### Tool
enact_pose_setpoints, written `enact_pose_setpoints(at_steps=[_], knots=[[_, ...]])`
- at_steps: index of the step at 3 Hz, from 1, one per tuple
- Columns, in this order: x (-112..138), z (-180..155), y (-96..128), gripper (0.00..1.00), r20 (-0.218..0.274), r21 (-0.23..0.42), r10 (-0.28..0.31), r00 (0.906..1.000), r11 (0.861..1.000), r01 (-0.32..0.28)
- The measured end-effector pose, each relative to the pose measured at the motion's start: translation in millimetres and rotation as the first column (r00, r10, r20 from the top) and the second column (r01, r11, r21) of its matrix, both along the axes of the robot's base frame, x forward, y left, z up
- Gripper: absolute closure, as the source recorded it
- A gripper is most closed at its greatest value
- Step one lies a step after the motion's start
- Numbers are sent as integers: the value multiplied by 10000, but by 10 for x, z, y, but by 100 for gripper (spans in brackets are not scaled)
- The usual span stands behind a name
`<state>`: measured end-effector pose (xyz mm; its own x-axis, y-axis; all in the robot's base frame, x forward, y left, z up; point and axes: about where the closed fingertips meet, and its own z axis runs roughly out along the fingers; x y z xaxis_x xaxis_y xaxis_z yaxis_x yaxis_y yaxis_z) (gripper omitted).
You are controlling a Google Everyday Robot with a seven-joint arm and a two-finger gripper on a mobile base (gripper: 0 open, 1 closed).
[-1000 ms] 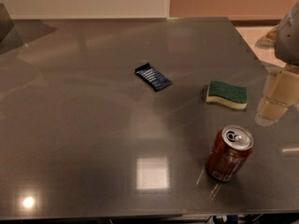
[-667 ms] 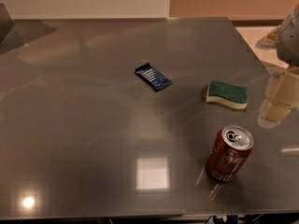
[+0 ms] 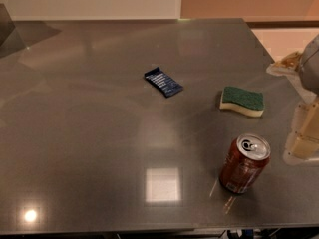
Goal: Move coke can near rxbar blueberry
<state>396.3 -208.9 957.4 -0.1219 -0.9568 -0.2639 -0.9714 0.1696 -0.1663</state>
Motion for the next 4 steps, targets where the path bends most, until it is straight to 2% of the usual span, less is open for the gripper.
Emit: enact_pose_setpoints(at_steps=[1, 3, 4], knots=[[-166, -239, 93, 0, -403, 232, 595, 9974, 9980, -586], [-308, -596, 296, 0, -795, 515, 1416, 9867, 9891, -1378], [-390, -671, 355, 17, -864, 525, 1681, 9820, 9851, -1640]])
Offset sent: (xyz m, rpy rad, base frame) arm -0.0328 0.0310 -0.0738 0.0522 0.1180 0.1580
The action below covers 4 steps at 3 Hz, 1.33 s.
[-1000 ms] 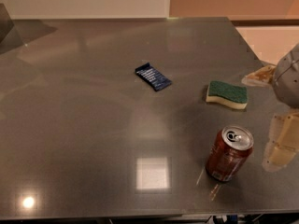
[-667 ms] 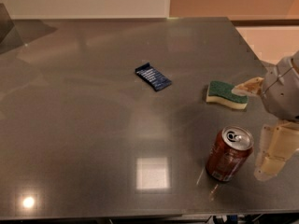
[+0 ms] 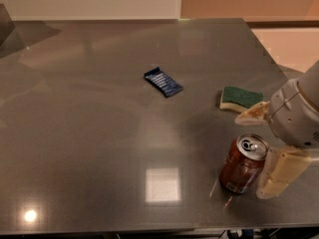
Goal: Move coke can near rxbar blueberry
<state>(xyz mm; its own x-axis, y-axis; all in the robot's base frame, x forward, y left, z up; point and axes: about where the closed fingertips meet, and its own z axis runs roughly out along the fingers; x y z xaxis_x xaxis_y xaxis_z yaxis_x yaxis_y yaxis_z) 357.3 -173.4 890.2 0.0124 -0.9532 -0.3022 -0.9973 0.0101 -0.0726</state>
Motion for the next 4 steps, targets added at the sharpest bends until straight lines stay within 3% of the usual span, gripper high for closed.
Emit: enact_pose_setpoints(at_steps=[2, 3, 4], knots=[[-34, 41, 68, 64, -72, 217, 163, 9998, 9996, -162], [151, 176, 207, 87, 166, 192, 128, 9998, 9997, -131], [524, 345, 467, 100, 446, 246, 17, 9990, 9997, -28]])
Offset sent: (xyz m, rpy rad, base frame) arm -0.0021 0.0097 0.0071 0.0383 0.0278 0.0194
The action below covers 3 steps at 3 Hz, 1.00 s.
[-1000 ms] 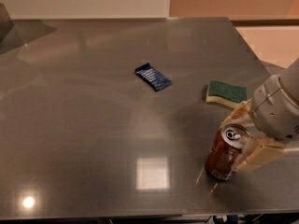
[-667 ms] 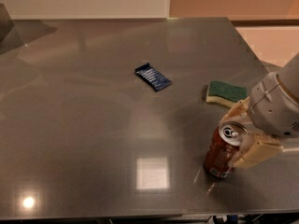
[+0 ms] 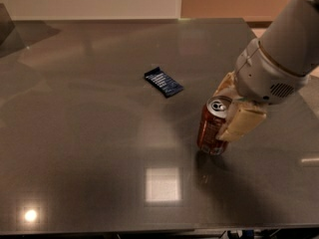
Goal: Move coke can near rxbar blueberry
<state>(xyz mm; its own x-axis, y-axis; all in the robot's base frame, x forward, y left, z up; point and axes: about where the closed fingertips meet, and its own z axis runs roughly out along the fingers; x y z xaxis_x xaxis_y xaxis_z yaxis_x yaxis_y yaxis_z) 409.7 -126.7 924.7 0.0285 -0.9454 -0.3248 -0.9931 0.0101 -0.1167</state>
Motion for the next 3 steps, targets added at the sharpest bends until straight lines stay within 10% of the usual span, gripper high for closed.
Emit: enact_pose_setpoints(at_steps=[3], knots=[[1241, 28, 447, 100, 347, 205, -868, 9956, 9961, 861]])
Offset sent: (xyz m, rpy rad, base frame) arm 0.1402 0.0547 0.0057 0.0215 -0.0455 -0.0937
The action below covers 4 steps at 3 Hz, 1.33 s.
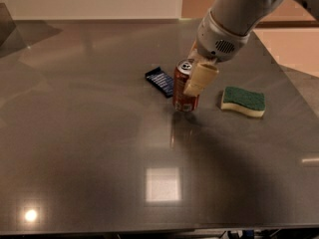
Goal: Move coke can near rxbar blueberry
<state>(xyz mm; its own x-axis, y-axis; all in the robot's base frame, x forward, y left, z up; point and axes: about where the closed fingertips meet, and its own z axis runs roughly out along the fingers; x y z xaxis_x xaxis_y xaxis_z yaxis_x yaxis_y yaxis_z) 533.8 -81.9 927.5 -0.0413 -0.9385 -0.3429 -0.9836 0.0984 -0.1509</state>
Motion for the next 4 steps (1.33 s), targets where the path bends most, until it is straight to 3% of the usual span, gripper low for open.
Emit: enact_pose_setpoints(at_steps=[1, 2, 4], knots=[[281, -99, 24, 100, -154, 72, -294, 9995, 9995, 295], [476, -210, 29, 83, -452, 120, -468, 9979, 9988, 474], [627, -370, 87, 36, -945, 335, -587, 9938, 9975, 621]])
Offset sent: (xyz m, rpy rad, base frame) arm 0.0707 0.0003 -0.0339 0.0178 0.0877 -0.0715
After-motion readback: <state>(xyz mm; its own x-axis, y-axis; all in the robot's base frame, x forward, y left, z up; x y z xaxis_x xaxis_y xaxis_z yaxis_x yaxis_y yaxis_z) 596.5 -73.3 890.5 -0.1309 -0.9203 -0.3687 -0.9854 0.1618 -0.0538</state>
